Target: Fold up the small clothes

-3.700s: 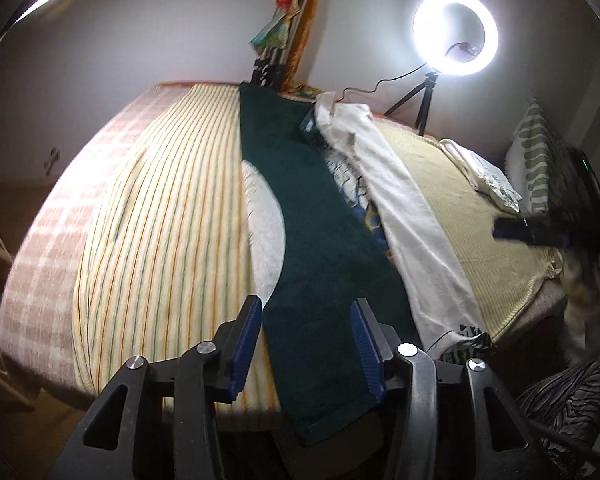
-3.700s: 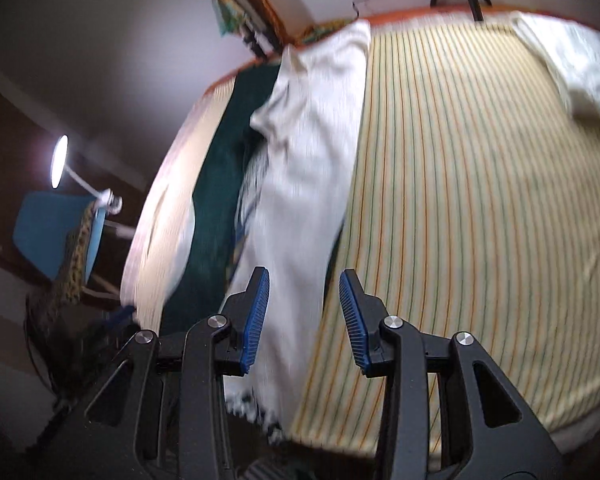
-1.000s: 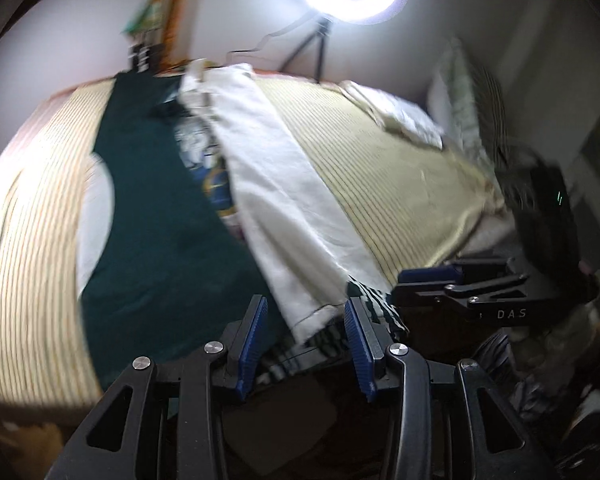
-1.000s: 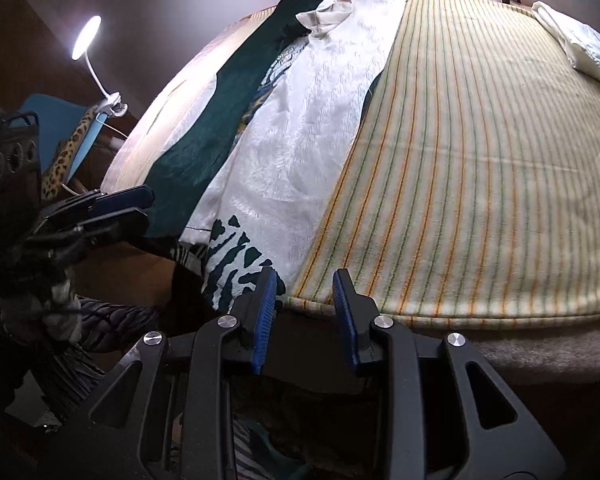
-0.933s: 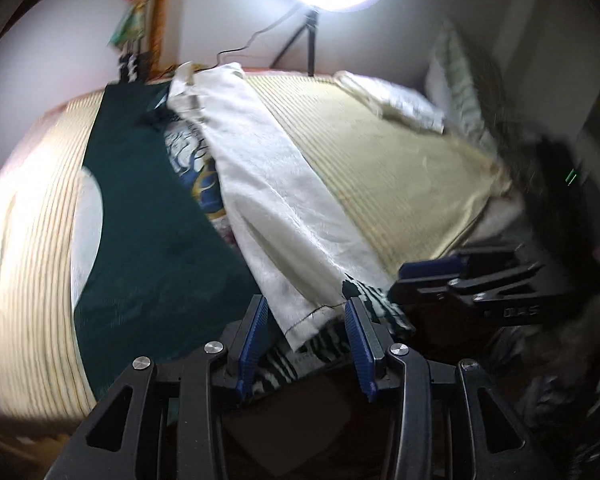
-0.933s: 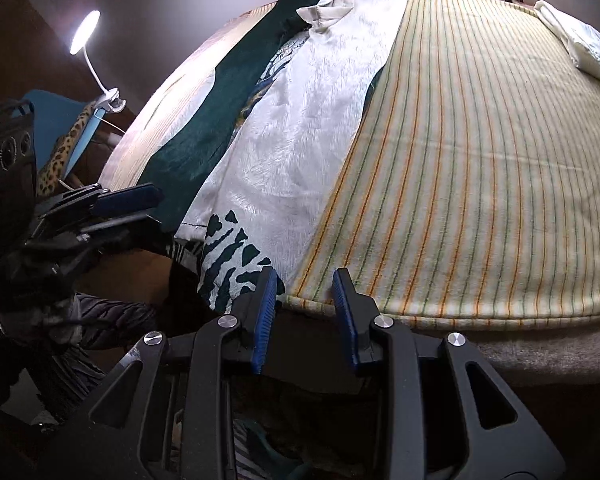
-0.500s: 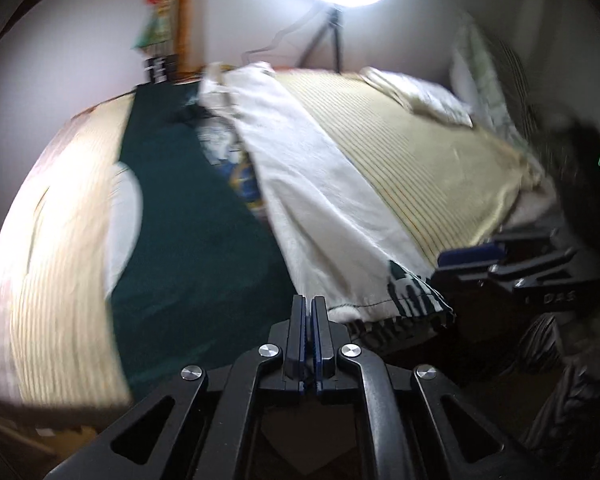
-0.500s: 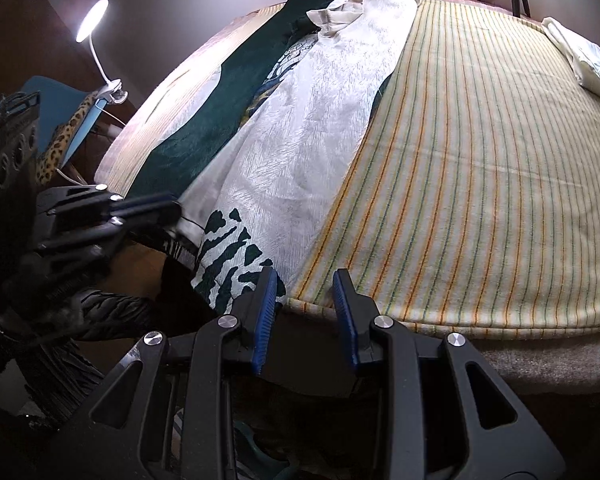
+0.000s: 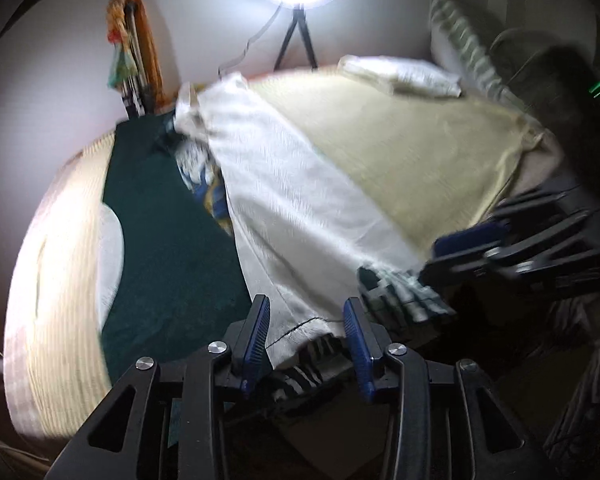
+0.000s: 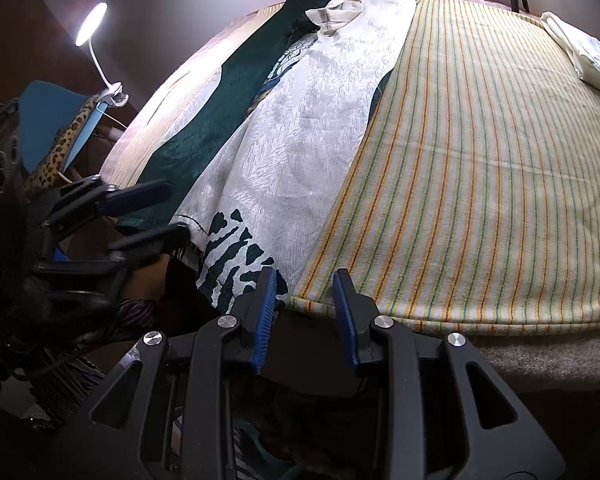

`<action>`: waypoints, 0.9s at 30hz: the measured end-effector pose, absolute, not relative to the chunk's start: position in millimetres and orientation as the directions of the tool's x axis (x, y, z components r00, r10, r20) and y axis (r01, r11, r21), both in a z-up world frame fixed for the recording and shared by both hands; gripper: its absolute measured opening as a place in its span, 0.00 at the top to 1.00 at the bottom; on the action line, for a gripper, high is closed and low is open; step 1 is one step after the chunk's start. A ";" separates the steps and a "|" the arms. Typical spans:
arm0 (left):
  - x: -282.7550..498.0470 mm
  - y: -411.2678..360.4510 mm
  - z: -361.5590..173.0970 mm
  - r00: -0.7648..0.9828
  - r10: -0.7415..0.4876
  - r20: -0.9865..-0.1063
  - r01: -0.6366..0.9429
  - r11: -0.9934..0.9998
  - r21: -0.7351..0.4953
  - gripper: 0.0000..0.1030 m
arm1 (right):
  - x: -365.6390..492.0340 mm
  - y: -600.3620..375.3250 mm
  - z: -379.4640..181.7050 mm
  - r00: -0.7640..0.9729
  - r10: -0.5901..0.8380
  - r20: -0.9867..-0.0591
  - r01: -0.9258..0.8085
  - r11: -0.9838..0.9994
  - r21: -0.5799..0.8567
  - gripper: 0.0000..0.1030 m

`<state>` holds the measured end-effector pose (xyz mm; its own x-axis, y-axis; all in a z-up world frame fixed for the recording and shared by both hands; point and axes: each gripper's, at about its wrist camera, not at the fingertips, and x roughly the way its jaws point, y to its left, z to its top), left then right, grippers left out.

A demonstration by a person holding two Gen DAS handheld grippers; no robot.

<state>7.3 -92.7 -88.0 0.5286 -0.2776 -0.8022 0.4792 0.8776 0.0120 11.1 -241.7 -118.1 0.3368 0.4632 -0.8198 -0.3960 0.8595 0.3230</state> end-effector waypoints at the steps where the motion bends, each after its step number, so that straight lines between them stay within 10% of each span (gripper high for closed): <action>1: 12.3 -90.7 -93.2 0.508 -0.281 -0.814 0.470 0.883 -0.011 0.89 | 12.0 -241.7 -118.3 0.335 0.464 -0.820 -0.398 0.859 0.323 0.70; 13: 4.8 -24.2 -91.5 0.459 -0.439 -0.773 0.322 0.893 -0.316 1.00 | 11.3 -250.7 -120.1 0.317 0.499 -0.807 -0.380 0.846 0.374 0.70; 15: 0.4 -24.1 -93.6 0.422 -0.468 -0.777 0.329 0.877 -0.350 0.65 | 10.7 -252.4 -120.4 0.304 0.517 -0.800 -0.366 0.839 0.404 0.70; 22: -15.3 17.9 -68.8 0.528 -0.378 -0.760 0.253 0.925 -0.284 0.54 | 4.9 -241.8 -120.6 0.272 0.556 -0.785 -0.372 0.813 0.448 0.56; 27: -9.4 69.6 -80.2 0.492 -0.337 -0.803 0.114 0.939 -0.324 0.51 | 4.5 -232.6 -121.8 0.278 0.508 -0.815 -0.395 0.834 0.385 0.92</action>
